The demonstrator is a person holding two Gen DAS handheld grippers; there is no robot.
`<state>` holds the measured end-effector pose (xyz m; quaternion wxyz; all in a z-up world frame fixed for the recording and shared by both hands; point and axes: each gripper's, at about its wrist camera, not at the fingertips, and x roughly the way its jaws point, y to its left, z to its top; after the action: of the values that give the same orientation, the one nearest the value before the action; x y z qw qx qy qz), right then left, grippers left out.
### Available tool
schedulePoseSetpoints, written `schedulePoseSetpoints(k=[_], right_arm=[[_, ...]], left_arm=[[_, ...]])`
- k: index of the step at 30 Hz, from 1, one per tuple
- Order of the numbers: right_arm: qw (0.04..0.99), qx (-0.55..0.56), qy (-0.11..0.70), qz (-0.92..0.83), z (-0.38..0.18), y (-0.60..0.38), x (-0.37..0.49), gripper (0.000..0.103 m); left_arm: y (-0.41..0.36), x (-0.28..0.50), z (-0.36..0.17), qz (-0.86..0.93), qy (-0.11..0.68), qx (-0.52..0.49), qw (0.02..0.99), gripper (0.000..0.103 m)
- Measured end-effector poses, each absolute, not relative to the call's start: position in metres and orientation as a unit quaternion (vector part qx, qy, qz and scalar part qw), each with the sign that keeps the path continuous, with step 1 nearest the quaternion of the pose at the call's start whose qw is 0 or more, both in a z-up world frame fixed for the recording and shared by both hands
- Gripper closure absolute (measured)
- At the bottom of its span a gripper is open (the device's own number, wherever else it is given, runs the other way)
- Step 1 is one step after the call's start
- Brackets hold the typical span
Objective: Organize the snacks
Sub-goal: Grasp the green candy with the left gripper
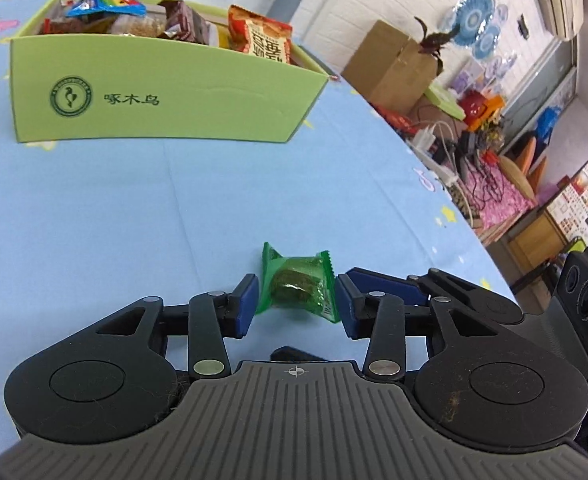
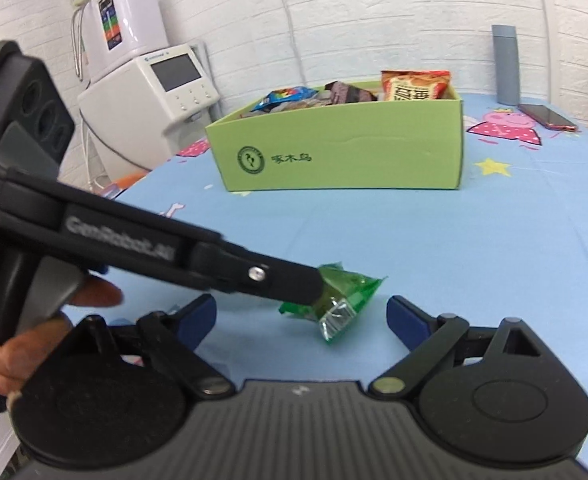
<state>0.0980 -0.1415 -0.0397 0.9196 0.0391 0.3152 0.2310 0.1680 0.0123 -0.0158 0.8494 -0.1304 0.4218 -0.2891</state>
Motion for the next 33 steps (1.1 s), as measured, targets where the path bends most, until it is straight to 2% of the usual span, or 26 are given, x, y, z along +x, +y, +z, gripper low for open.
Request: schedulePoseSetpoints(k=[13,14,15,16,26,28,29,30,33], right_arm=[[0.917,0.0,0.319,0.238,-0.042,-0.136,0.111,0.01],[0.917,-0.002,0.318,0.239,-0.042,-0.135,0.111,0.013],[0.917,-0.006,0.319,0.238,-0.041,-0.134,0.11,0.027],[0.917,-0.007,0.32,0.237,-0.042,-0.133,0.111,0.029],[0.919,-0.002,0.326,0.223,-0.047,-0.136,0.112,0.027],[0.918,0.0,0.327,0.226,-0.049,-0.133,0.114,0.026],[0.917,0.0,0.326,0.231,-0.049,-0.13,0.116,0.034],[0.916,-0.004,0.327,0.233,-0.049,-0.127,0.117,0.037],[0.914,-0.018,0.326,0.24,-0.044,-0.122,0.115,0.037]], left_arm=[[0.01,0.183,-0.029,-0.276,0.434,-0.141,0.846,0.075],[0.01,0.185,-0.029,-0.277,0.435,-0.14,0.845,0.075],[0.01,0.185,-0.03,-0.277,0.435,-0.138,0.846,0.075],[0.01,0.186,-0.031,-0.279,0.435,-0.137,0.845,0.074],[0.004,0.185,-0.036,-0.288,0.43,-0.13,0.846,0.061],[-0.001,0.186,-0.037,-0.291,0.428,-0.125,0.846,0.069],[-0.003,0.185,-0.037,-0.291,0.432,-0.121,0.845,0.079],[-0.003,0.185,-0.036,-0.286,0.431,-0.117,0.848,0.083],[0.003,0.183,-0.029,-0.291,0.434,-0.135,0.842,0.085]])
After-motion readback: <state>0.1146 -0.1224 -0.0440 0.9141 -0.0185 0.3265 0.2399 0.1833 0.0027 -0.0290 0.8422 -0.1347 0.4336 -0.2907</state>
